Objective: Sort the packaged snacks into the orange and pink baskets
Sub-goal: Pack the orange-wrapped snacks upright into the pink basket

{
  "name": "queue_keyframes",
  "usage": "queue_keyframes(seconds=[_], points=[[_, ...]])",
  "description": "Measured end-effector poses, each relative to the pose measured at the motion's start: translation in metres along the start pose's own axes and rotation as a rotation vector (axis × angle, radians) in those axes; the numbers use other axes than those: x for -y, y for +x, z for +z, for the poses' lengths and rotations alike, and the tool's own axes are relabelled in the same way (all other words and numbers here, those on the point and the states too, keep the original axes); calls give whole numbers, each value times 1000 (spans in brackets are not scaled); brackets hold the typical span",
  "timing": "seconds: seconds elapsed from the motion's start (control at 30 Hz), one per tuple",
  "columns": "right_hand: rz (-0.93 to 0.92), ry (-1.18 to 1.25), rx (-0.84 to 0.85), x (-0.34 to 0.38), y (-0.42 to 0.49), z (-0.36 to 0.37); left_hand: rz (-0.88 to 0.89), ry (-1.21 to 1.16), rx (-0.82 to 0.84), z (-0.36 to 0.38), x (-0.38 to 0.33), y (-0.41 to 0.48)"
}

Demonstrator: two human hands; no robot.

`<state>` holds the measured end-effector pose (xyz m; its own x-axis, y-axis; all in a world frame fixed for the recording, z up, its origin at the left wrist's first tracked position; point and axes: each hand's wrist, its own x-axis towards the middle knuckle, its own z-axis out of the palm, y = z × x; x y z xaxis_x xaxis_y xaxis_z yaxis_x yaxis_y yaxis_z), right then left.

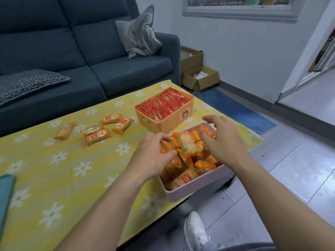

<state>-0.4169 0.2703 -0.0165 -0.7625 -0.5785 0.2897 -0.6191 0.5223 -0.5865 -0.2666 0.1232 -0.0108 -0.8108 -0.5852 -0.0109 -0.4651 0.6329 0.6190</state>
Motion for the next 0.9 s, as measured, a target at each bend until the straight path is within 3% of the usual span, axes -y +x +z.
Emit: queue_keyframes(seconds=[0.17,0.3,0.4,0.5,0.57,0.63,0.8,0.9], points=[[-74,-321,260,22,2,26,16,-41,-32,-6,9,-3],[-18,-319,323,23,8,39,35,-31,15,-6,10,-6],[17,-144,306,27,11,34,42,-93,-38,-7,10,-7],[45,159,260,35,11,14,35,-348,-117,-10,2,-7],[43,403,251,44,5,4,31,-595,-30,-13,-3,-8],[19,517,279,52,-6,3,69,-686,53,-14,-5,-9],[4,378,372,46,-13,-1,61,-519,-84,-17,4,-9],[-90,11,470,40,-14,-1,1,-572,-77,-26,9,-9]])
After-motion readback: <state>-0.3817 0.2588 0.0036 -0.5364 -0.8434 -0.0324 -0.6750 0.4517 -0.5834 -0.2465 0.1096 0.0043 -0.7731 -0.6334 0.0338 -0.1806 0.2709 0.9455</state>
